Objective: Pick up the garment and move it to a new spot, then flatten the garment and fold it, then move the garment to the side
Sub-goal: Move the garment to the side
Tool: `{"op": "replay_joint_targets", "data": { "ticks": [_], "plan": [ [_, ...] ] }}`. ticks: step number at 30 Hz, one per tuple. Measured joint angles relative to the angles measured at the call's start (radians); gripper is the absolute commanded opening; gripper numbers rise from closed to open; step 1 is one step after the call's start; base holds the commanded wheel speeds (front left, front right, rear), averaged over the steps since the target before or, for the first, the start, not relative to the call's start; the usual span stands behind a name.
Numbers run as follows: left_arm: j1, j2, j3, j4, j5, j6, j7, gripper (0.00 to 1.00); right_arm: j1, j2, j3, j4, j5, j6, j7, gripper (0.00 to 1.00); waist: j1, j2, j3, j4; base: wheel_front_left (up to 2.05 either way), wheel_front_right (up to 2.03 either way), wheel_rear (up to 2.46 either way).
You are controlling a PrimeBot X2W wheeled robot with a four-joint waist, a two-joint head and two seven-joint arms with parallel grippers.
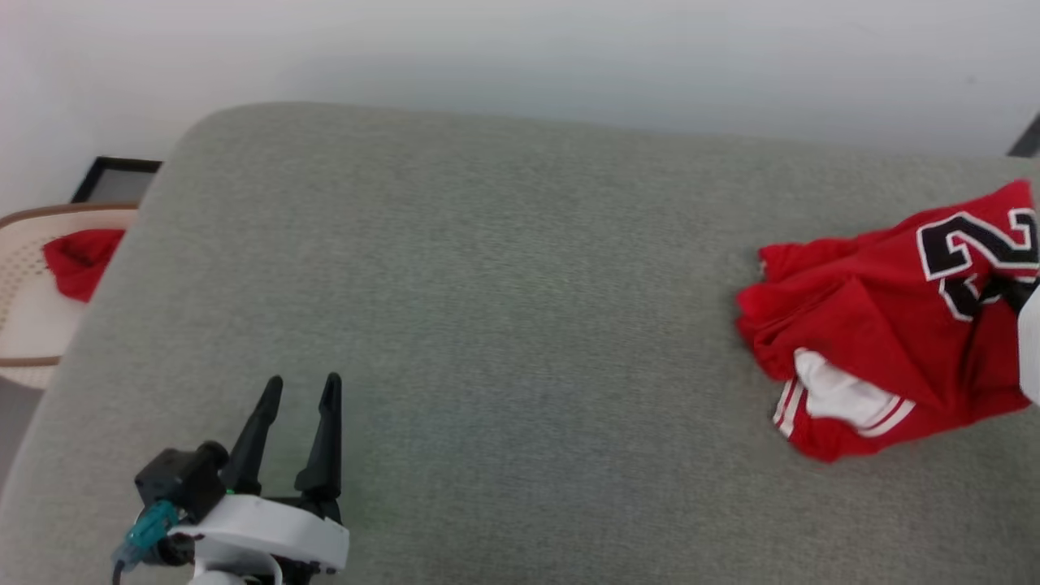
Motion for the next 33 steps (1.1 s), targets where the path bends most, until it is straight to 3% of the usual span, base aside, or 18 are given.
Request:
{"op": "replay_joint_targets", "data": {
  "ticks": [16, 24, 33],
  "plan": [
    [-0.117, 0.049, -0.038, -0.019, 0.016, 0.0, 0.0, 1.0, -0.16, -0.099, 0.055, 0.081, -0.016, 0.0, -0.101, 0.0, 0.0, 0.0, 0.08, -0.141, 0.0, 0.0, 0.0],
    [-0.188, 0.079, -0.055, -0.027, 0.022, 0.0, 0.0, 1.0, -0.262, -0.191, 0.109, 0.188, -0.028, 0.0, -0.217, 0.0, 0.0, 0.0, 0.155, -0.207, 0.0, 0.0, 0.0],
    [-0.251, 0.104, -0.072, -0.036, 0.031, 0.0, 0.0, 1.0, -0.35, -0.233, 0.168, 0.305, -0.078, 0.0, -0.334, 0.0, 0.0, 0.0, 0.24, -0.267, 0.0, 0.0, 0.0]
  ]
}}
